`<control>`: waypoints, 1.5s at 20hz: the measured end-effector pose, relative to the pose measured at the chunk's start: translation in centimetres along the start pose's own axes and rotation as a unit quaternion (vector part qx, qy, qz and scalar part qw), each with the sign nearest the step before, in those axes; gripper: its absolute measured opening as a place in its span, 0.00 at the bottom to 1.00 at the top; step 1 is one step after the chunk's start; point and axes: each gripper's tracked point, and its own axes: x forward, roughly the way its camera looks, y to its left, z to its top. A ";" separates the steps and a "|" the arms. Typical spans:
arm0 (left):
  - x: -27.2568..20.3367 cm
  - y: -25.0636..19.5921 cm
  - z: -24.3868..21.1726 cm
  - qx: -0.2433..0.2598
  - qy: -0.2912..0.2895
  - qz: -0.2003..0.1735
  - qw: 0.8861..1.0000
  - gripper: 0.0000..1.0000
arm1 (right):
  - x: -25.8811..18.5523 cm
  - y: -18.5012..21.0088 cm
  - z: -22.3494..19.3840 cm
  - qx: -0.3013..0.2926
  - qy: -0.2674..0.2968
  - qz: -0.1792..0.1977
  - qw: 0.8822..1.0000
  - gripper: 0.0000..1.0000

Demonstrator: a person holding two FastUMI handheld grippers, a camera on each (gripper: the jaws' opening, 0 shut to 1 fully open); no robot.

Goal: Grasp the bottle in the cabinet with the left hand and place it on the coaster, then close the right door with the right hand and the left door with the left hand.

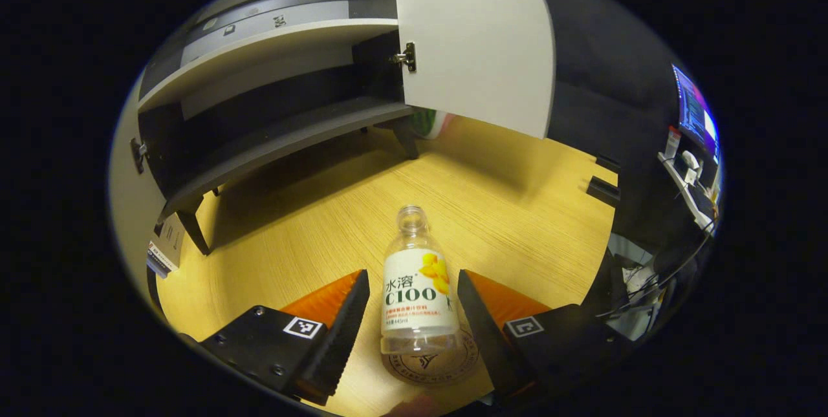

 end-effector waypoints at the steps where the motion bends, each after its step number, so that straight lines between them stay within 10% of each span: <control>1: 0.7 0.2 0.1 -0.006 0.018 0.001 1.000 0.88 | 0.2 -0.3 0.0 0.002 -0.003 -0.003 1.000 0.98; 9: 5.8 0.0 -2.5 -0.041 0.247 -0.031 0.968 0.89 | 1.6 -2.5 -0.1 -0.016 -0.011 -0.036 0.999 0.98; 16: 6.4 0.0 -2.4 -0.019 0.291 -0.021 0.956 0.81 | 0.1 -4.2 -1.7 -0.023 0.010 -0.047 0.999 0.98; 25: 6.8 -0.3 0.3 -0.064 0.020 0.031 0.997 0.80 | -3.3 -3.6 -4.0 -0.016 0.033 -0.004 0.999 0.98; 30: 6.1 0.1 2.8 -0.003 -0.208 0.088 0.974 0.78 | -4.2 -2.6 -6.9 -0.034 0.053 0.037 0.997 0.98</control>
